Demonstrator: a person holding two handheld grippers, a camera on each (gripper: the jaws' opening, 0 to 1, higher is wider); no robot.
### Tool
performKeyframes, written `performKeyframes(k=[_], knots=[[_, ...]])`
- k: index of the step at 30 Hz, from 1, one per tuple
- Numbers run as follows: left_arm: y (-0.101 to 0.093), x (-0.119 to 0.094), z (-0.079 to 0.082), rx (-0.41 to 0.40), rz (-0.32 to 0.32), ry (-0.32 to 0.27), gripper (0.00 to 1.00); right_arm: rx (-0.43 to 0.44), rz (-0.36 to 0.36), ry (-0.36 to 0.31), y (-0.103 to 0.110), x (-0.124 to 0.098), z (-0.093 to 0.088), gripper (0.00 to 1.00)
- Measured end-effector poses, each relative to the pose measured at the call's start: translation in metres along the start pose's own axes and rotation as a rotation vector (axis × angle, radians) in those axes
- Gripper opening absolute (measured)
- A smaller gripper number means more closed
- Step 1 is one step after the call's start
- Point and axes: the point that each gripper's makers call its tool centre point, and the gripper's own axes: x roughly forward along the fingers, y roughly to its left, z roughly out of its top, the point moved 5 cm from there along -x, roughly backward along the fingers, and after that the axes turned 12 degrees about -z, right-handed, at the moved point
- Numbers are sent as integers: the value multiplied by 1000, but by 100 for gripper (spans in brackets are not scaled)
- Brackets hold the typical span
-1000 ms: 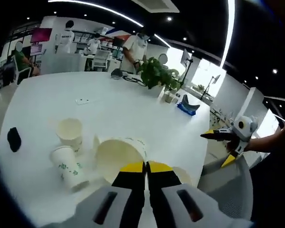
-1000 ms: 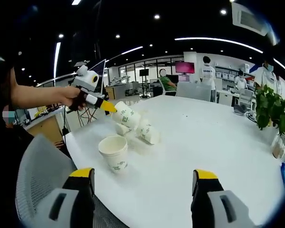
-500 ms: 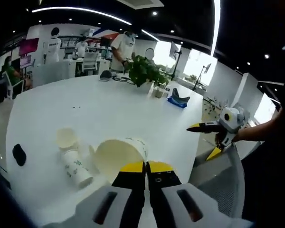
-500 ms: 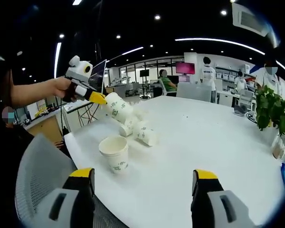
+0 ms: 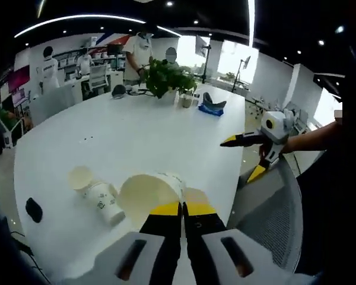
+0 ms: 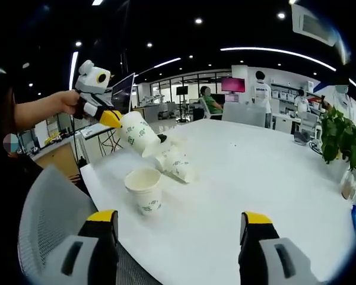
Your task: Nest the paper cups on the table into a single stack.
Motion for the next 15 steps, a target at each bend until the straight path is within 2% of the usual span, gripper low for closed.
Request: performKeyframes(k=[6,12,15], knots=[[-12,3,3,43,-21,60,0,-10,4,6,1,1,-1,86],[-17,8,4,64,-51,94,0,-12,5,9,1,1,-2,85],[-21,12,2,88,-73,133,0,-14,5,11,2,1,-2,85]])
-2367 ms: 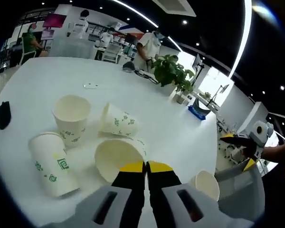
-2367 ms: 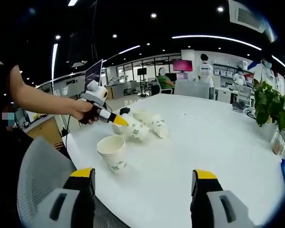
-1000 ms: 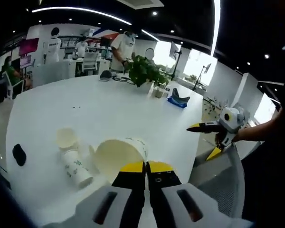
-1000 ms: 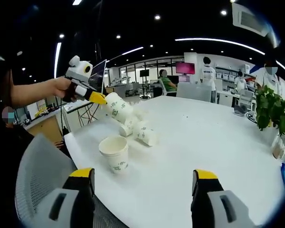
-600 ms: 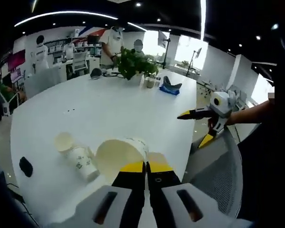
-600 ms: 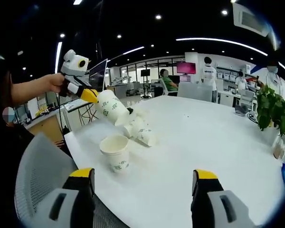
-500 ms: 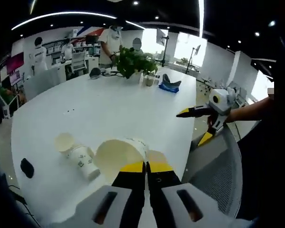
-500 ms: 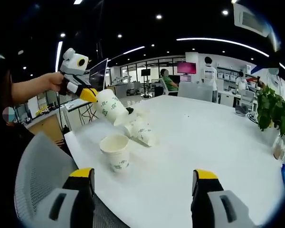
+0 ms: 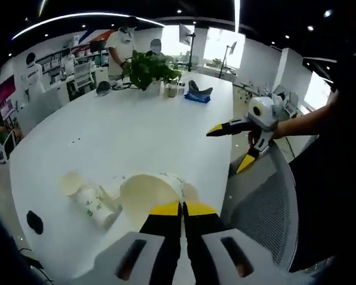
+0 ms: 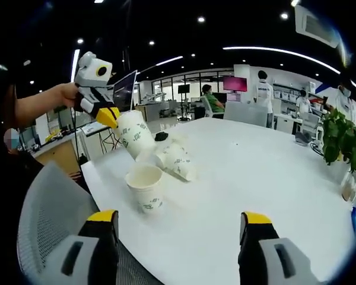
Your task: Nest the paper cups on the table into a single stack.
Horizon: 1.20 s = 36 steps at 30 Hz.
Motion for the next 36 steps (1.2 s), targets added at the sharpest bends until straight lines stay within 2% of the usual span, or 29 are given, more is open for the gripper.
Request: performKeyframes(k=[9,25,36], knots=[[-7,16,1,54,-41,64,0,-17,13,9,3,1,-2,85],[15,26,-13,113,-45,165,0,-15,7,5,3,0,0,84],[12,44,-15,138,-73,244,0,-8,0,3,2,0,0,84]])
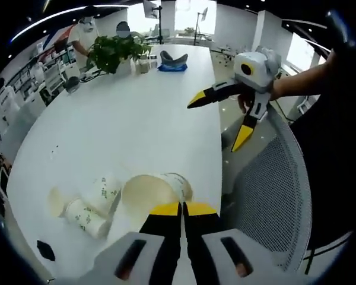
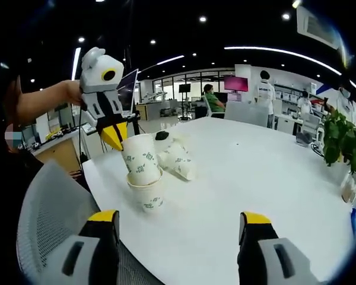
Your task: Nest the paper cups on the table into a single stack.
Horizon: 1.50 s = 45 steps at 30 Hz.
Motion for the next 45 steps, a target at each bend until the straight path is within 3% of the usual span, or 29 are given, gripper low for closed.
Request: performKeyframes(k=[13,30,45], knots=[[-2,23,2,14,-47,58,0,8,-5,-2,-1,-1,0,83],[4,55,-11,-25,-125,100,1,15,-10,-6,-2,-1,0,82],[3,68,-19,-17,-157,130,2,20,-21,-4,-4,-1,0,81]])
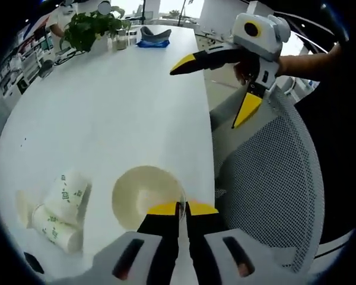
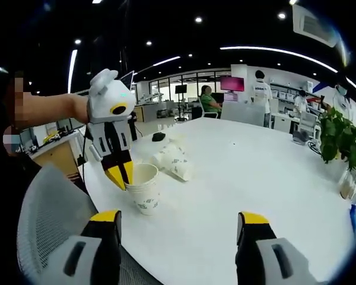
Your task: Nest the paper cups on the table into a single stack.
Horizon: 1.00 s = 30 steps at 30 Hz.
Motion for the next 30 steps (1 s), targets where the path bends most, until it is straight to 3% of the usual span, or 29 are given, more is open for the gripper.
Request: performKeyframes(k=[13,24,30], knots=[[-2,-1,2,6,13,-30,8,-4,8,-1,1,0,-1,81],[-5,-25,5,-6,39,-107,16,-18,21,8,5,0,0,82],[5,-41,-2,-40,62,-170,20,-20,21,6,6,0,0,82]])
